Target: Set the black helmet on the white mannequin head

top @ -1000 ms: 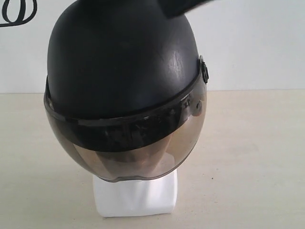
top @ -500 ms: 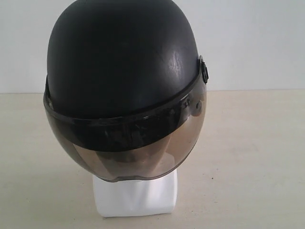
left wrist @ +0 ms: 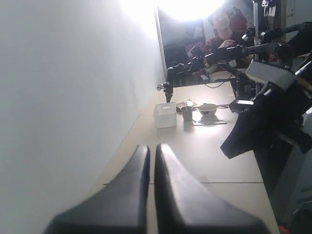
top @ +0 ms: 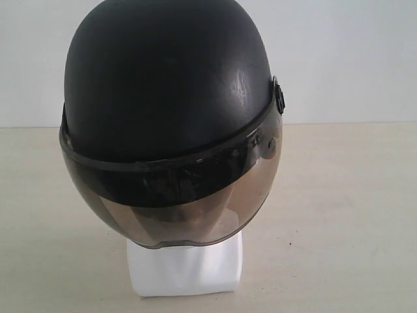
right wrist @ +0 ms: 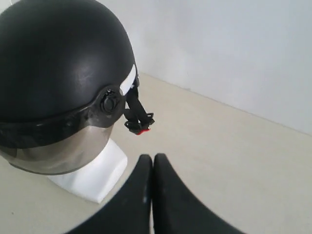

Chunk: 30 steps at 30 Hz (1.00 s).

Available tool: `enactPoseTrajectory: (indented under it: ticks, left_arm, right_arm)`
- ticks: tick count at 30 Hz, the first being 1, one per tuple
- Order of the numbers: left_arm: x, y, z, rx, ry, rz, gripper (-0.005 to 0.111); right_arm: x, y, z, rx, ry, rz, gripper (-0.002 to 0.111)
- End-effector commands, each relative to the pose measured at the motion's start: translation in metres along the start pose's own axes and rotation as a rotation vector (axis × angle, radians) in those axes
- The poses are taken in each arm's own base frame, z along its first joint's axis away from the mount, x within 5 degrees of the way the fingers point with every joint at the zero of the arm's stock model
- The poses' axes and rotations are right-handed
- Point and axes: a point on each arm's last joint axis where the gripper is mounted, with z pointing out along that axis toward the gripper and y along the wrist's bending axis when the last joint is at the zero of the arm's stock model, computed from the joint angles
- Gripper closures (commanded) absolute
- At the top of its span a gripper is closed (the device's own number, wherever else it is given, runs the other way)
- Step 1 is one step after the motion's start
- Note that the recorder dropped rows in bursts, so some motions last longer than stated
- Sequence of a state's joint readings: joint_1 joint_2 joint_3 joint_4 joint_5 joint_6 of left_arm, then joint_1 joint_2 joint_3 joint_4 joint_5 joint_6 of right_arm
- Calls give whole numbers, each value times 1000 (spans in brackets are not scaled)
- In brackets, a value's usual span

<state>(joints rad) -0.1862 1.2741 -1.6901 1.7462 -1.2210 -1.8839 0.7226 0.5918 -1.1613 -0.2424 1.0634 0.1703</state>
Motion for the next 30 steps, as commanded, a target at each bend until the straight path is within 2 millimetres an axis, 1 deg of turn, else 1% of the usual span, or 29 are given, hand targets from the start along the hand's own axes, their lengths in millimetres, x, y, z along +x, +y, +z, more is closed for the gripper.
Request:
enactPoseTrajectory:
  ticks: [1, 4, 7, 10, 11, 14, 17, 21, 23, 26, 27, 30]
  left_arm:
    - [-7, -27, -12, -5, -10, 0, 102]
    - [-1, -46, -19, -4, -4, -13, 102]
    - [11, -66, -27, -2, 7, 4, 102]
    - [25, -88, -35, -4, 18, -4, 102]
    - [29, -93, -38, -31, 14, 0, 102]
    - [44, -107, -50, -173, -7, -9, 102]
    - [64, -120, -61, -307, -21, -27, 102]
    - [99, -138, -77, -498, -27, 6, 102]
    - [116, -142, -85, -604, -32, 14, 102]
    - [139, -149, -99, -756, -53, 12, 102]
    - [150, -150, -102, -801, -49, 0, 102]
    - [172, -156, -107, -845, -39, -18, 102]
  right_arm:
    - [26, 0, -7, -38, -173, 66, 108]
    - [47, 1, -6, -61, -227, 102, 108]
    - [65, 1, -2, -73, -258, 100, 108]
    - [79, 3, 3, -89, -305, 95, 108]
    - [82, 4, 3, -96, -333, 95, 108]
    - [91, 5, 6, -106, -388, 65, 108]
    - [102, 7, 12, -103, -411, 3, 108]
    - [112, 8, 16, -109, -460, -12, 108]
    - [116, 8, 18, -111, -464, -15, 108]
    - [120, 8, 20, -106, -424, -7, 108]
    - [121, 8, 21, -109, -410, 9, 108]
    - [122, 8, 21, -108, -399, 12, 108]
